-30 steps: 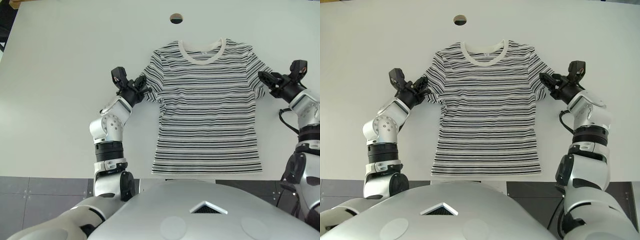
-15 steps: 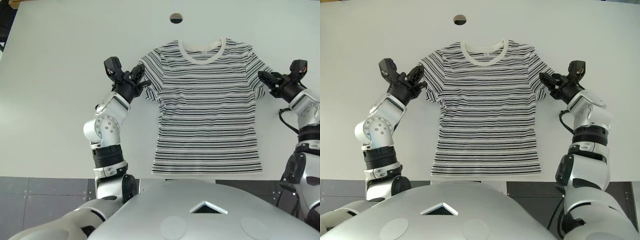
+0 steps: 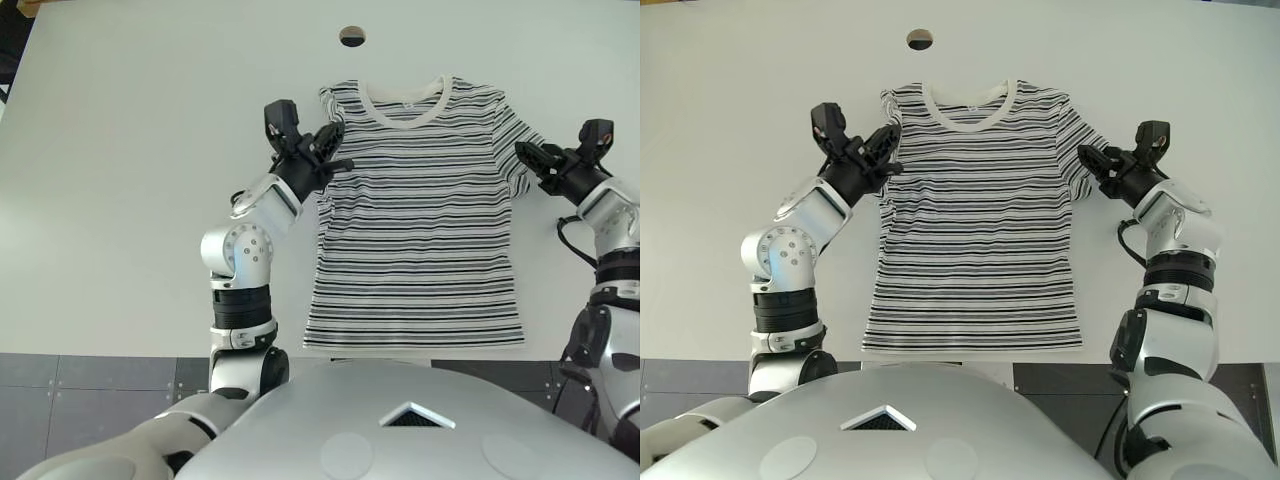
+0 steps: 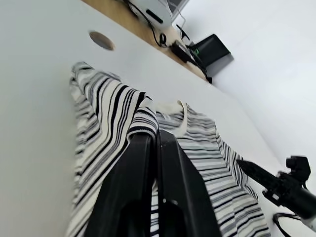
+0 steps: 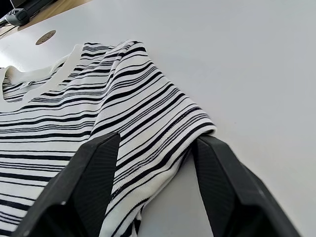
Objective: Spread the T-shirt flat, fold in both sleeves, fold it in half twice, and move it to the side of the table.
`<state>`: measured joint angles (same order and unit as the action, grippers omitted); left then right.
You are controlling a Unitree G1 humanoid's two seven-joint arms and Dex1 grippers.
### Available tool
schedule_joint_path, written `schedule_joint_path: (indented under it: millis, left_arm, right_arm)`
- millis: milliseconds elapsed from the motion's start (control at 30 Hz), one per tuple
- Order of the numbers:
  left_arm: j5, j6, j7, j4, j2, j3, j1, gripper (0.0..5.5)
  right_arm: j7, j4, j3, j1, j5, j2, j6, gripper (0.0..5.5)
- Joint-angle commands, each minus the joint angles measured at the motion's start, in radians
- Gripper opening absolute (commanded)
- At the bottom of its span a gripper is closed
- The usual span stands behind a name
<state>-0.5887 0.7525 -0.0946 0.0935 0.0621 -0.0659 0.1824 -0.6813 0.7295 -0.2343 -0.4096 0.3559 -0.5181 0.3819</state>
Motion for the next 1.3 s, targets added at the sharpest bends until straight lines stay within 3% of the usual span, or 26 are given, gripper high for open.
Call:
schedule_joint_path:
  millis: [33, 1267, 1300]
  left_arm:
    - [0.044, -0.045, 0.011, -0.122, 0.065, 0.036, 0.019, 0.13]
    - [-0.14, -0.169, 0.011, -0.35, 0.203, 0.033, 0.146, 0.13]
    - [-0.132, -0.173, 0.013, -0.358, 0.201, 0.036, 0.148, 0.33]
  right_arm:
    - [0.006, 0.005, -0.003, -0.008, -0.005, 0.014, 0.012, 2.63]
    - [0.006, 0.035, -0.01, -0.022, -0.006, 0.032, -0.005, 2.63]
    - [0.006, 0.036, -0.01, -0.022, -0.007, 0.033, -0.005, 2.63]
